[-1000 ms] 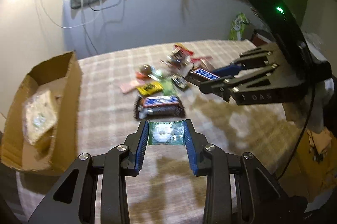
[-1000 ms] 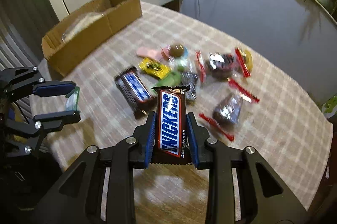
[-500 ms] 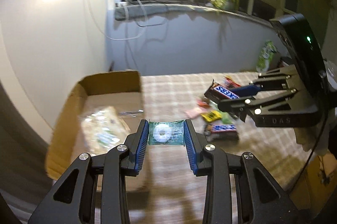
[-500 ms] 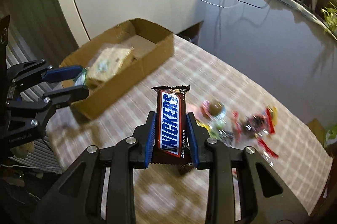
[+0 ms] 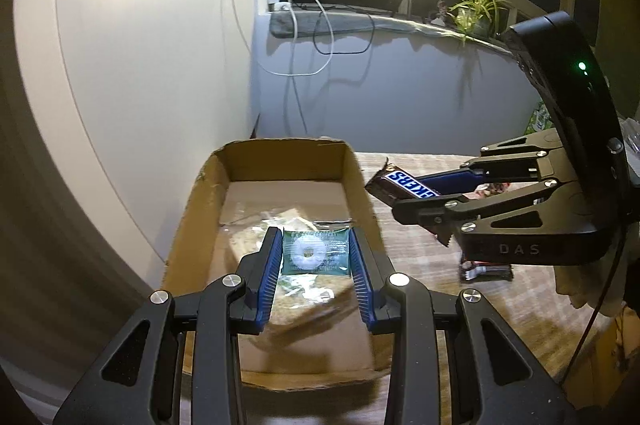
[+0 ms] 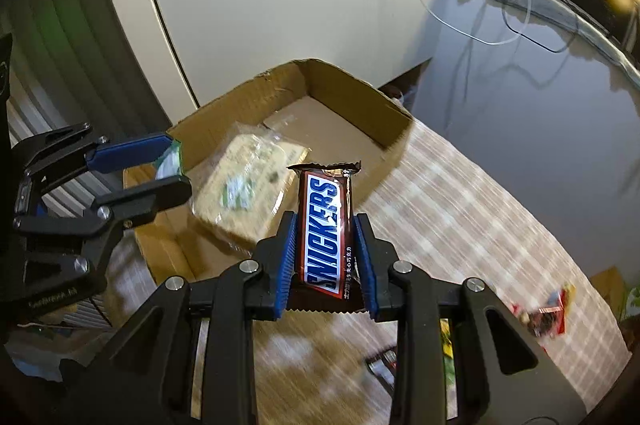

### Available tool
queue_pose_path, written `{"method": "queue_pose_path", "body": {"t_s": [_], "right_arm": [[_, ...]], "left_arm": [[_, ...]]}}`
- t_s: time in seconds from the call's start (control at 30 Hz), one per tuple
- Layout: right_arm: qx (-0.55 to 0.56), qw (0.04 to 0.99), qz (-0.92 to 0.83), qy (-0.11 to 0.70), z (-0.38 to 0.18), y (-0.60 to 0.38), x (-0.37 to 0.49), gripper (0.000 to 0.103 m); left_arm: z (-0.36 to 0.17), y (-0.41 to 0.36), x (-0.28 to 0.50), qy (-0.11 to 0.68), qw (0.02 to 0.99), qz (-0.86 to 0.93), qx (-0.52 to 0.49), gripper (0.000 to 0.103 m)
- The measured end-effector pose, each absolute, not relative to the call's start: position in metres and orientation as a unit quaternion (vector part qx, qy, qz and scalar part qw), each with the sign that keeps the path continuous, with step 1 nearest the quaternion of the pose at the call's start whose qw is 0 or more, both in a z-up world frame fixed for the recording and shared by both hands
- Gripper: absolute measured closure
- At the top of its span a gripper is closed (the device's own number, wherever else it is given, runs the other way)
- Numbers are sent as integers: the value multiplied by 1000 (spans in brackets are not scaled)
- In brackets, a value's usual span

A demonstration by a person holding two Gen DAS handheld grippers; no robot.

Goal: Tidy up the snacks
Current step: 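Carry the mint and Snickers into the box and open both tools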

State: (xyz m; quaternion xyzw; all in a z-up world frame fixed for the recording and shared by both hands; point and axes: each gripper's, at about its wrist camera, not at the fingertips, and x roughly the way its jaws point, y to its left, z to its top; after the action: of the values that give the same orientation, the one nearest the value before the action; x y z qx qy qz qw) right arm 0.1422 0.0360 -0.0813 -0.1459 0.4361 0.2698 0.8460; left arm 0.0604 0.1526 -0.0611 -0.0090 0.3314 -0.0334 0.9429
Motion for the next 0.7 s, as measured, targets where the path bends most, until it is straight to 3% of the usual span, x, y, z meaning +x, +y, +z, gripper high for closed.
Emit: {"method": "queue_pose_path", "body": {"t_s": [0.6, 0.7], "right_arm": [[-157, 833, 282, 449, -98, 77, 168, 73], [-161, 836, 278, 445, -98, 79, 168, 73]], "left_arm": [[-79, 175, 73, 351, 936, -19, -19, 68], [-79, 175, 73, 354, 935, -18, -19, 54]]}}
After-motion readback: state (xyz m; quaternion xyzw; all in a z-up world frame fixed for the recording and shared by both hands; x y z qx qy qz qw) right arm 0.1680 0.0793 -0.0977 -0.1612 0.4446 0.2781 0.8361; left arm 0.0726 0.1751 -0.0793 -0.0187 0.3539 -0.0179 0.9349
